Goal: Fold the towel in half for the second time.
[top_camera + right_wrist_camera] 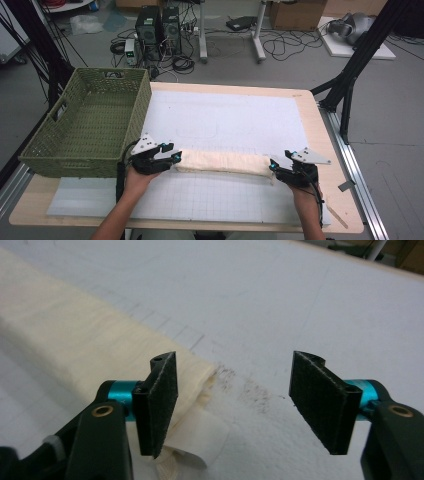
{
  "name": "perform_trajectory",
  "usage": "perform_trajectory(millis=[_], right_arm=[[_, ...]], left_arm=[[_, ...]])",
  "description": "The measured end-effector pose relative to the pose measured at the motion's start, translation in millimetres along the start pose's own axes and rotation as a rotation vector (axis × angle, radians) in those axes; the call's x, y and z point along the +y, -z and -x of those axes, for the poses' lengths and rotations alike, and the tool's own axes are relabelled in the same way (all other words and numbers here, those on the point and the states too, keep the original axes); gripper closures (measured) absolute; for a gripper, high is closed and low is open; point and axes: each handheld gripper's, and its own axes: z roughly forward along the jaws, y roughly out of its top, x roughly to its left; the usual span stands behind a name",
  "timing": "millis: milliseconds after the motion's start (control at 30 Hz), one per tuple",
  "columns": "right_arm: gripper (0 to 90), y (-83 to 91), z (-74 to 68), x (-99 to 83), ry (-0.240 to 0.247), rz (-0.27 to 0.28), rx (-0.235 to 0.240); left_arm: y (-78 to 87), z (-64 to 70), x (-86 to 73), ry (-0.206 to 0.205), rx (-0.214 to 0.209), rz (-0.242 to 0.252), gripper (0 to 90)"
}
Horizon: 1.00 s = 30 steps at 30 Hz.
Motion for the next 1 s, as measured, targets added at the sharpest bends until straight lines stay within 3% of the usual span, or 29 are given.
perform_trajectory(millis=[100, 167, 267, 367, 533, 700, 867, 1000], right_arm=[[28.3, 10.1, 5.0, 2.0, -0.018, 0.049, -0.010], [26.0, 16.8, 8.1, 3.0, -0.026, 0.072, -0.011], [21.6, 22.0, 11.3, 3.9, -0.043, 0.084, -0.017], [15.8, 24.3, 14.2, 4.8, -0.072, 0.085, 0.016], [11.3, 32.3, 11.1, -0.9, -0.033, 0.046, 0.048], [10.7, 43.4, 11.3, -9.9, -0.023, 0.064, 0.035], [10.7, 42.4, 8.8, -15.1, 0.020, 0.027, 0.004], [10.7, 42.1, 11.8, -15.5, 0.003, 0.038, 0.002]], left_arm=[[6.7, -0.6, 6.7, 0.028, 0.002, 0.052, 45.4], [9.9, 0.1, 10.2, 0.062, 0.021, 0.078, 34.3], [13.5, 2.2, 13.5, 0.057, 0.077, 0.096, 18.0], [15.9, 2.4, 14.1, 0.059, 0.064, 0.101, 17.1], [17.3, 5.8, 12.9, 0.039, 0.061, 0.098, 17.1], [16.9, 7.6, 11.5, 0.036, 0.068, 0.082, 17.1], [20.4, 8.1, 12.4, 0.036, 0.069, 0.094, 17.2], [20.1, 9.7, 12.4, 0.029, 0.059, 0.103, 17.1]])
